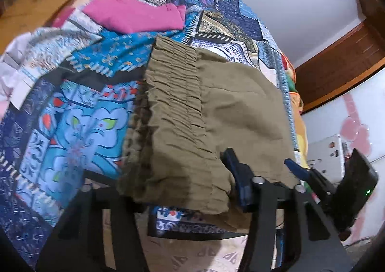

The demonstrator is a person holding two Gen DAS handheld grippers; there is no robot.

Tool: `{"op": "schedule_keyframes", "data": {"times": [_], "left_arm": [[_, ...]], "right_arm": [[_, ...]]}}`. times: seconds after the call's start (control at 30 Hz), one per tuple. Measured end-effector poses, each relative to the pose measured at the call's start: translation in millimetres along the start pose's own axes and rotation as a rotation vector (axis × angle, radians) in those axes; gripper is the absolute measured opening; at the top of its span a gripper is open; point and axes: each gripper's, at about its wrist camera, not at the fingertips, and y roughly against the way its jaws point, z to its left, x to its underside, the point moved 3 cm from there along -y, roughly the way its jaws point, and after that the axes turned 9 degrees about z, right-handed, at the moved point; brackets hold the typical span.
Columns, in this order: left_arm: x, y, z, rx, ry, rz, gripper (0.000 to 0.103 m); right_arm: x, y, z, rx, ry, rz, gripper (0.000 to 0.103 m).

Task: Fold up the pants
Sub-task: 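Lift the waistband with the left gripper while the right gripper releases the pants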

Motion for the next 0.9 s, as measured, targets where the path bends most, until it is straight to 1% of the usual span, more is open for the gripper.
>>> {"op": "schedule_keyframes", "data": {"times": [0.03, 0.1, 0.17, 0.3, 0.37, 0.43, 0.53, 0.63, 0.73, 0.8, 0.9], "left_arm": [[0.6, 2.1, -1.8, -0.021, -0.013, -0.013, 0.046], [3.1, 9.9, -5.7, -0.095, -0.052, -0.055, 0.045], [4.5, 19.4, -14.3, -0.203, -0.105, -0.114, 0.044], [7.7, 38.9, -27.0, -0.380, -0.197, -0.206, 0.043], [10.7, 48.2, -35.7, -0.507, -0.267, -0.256, 0.043], [13.8, 57.1, -44.4, -0.603, -0.328, -0.301, 0.043], [15.9, 70.9, -58.3, -0.685, -0.398, -0.355, 0.043], [15.6, 81.1, -73.3, -0.684, -0.435, -0.380, 0.042], [14.3, 87.1, -97.0, -0.667, -0.483, -0.407, 0.042], [14.1, 88.9, -114.1, -0.653, -0.516, -0.419, 0.037], [10.9, 87.4, -143.5, -0.597, -0.551, -0.421, 0.034]], "right_arm": [[0.0, 1.5, -0.4, 0.000, -0.005, 0.000, 0.070], [1.9, 6.2, -3.4, -0.004, -0.026, -0.006, 0.069], [4.6, 12.1, -7.5, -0.010, -0.051, -0.013, 0.069], [16.7, 31.6, -20.2, -0.001, -0.102, -0.050, 0.069], [24.9, 39.6, -29.4, 0.011, -0.130, -0.060, 0.069], [33.9, 46.0, -40.0, 0.032, -0.156, -0.067, 0.069], [50.6, 53.0, -57.4, 0.076, -0.198, -0.056, 0.069], [64.7, 57.2, -67.8, 0.094, -0.226, -0.046, 0.069], [77.6, 54.6, -73.5, 0.086, -0.248, -0.028, 0.069], [83.0, 51.3, -74.9, 0.075, -0.256, -0.030, 0.069], [85.2, 50.8, -79.1, 0.042, -0.284, -0.038, 0.069]]}}
